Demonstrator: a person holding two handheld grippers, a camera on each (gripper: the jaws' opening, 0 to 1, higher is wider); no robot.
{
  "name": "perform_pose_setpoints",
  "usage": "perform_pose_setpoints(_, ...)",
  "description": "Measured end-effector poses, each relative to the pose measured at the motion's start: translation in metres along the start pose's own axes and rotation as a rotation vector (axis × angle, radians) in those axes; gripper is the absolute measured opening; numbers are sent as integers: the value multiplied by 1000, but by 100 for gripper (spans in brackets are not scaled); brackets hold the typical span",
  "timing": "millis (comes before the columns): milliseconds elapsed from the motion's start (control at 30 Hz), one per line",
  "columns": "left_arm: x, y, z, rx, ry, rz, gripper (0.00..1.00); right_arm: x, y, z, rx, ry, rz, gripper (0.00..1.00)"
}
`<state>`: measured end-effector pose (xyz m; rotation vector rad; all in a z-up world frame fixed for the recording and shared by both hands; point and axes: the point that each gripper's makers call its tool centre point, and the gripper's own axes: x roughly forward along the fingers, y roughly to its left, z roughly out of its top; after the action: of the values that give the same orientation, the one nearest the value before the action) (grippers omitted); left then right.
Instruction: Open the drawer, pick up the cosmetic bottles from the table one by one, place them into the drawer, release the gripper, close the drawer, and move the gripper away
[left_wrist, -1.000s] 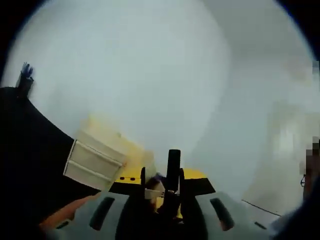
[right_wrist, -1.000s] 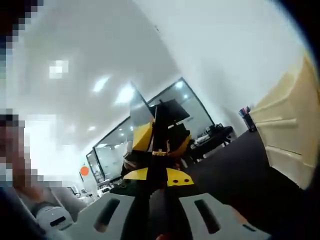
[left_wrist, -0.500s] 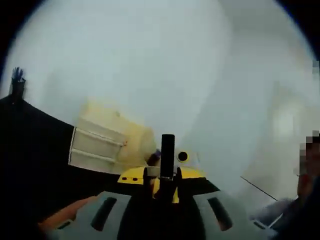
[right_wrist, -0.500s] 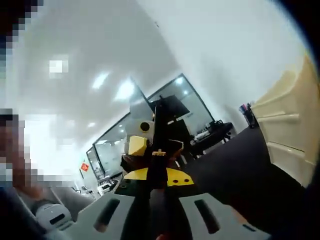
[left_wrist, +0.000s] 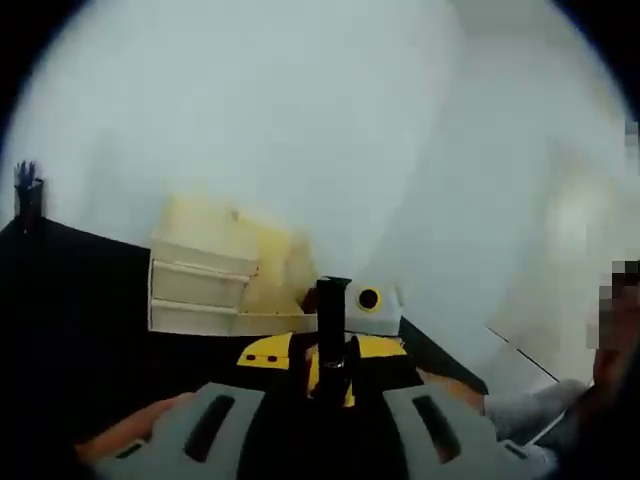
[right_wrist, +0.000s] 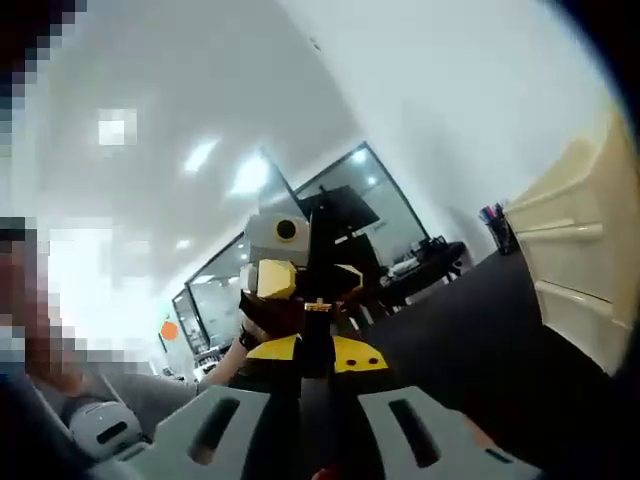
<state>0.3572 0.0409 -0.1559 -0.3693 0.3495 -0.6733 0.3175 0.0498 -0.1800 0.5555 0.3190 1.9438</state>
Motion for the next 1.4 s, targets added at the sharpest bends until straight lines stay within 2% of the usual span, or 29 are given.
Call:
perform_pose_setpoints(200,0,-1,0,7,6,-7,18,-1,0,-1,3,3,0,7)
perform_pose_setpoints(400,-1,-7,-1,0,13,-45,13,0,1,-1,5,5,10,7)
perform_pose_setpoints(567,-3,-7,-1,-5,18,-34,10,2,2,-2,1,1,13,8)
perform_pose_setpoints(633,-5,-6,2,-2,19,-16,7,2,4,0,-16,-8,16,8)
perform_pose_setpoints(667,-5,-6,3,2,19,-10,7,0,1,1,-42,0,-10,9)
perform_pose_setpoints(833,-6,-9,10,27,44,14,7,-4,5,2,-110,32,-30,14)
perform_pose_setpoints(933,-6,-9,14,42,55,34,7,-7,1,-6,-189,112,-67,18)
perform_pose_setpoints(967,-6,-8,15,43,63,41,7,-9,-1,-12,-232,161,-84,21)
perform_pose_setpoints(1000,-6,-8,16,46,71,48,7,-8,3,-15,-278,190,-79,24)
perform_pose_setpoints(1067,-7,-5,18,61,84,75,7,-7,6,-21,-303,246,-81,34)
perform_pose_setpoints(1133,-7,-2,21,65,92,91,7,-5,4,-24,-375,292,-105,35)
perform_pose_setpoints(1333,-2,4,28,66,124,126,7,-10,-8,-28,-445,370,-166,37)
perform_pose_setpoints(1400,0,5,32,62,132,129,7,-13,-11,-28,-457,386,-185,40)
